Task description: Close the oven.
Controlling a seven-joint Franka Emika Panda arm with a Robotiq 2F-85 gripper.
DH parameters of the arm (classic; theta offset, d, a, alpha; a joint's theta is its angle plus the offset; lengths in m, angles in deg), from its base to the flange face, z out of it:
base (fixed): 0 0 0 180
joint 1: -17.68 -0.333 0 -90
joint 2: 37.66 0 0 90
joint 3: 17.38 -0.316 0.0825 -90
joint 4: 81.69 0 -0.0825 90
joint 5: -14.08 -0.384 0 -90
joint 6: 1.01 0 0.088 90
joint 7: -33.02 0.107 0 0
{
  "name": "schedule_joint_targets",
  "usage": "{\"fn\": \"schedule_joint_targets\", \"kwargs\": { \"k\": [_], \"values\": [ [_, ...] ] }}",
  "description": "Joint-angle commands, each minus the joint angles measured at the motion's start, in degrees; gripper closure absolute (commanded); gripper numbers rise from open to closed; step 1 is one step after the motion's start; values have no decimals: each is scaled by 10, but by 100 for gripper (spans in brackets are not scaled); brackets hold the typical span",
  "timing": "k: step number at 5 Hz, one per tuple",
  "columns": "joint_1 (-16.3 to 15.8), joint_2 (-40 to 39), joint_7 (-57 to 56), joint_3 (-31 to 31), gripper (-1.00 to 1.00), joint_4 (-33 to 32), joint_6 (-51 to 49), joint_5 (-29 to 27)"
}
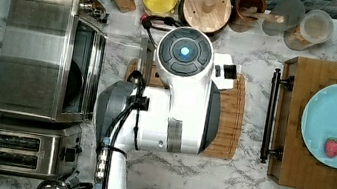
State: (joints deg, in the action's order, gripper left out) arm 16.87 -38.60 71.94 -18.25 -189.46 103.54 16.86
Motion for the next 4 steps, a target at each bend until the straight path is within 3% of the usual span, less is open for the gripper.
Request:
{"fn": "schedule_joint_targets", "kwargs": {
  "k": [1, 2, 4],
  "values": [
    [-1, 0, 0, -2, 100, -4, 3, 1],
    [9, 13, -65, 5, 100, -49, 27, -32],
    [39, 73, -274, 47, 100, -201, 147, -161]
  ]
}}
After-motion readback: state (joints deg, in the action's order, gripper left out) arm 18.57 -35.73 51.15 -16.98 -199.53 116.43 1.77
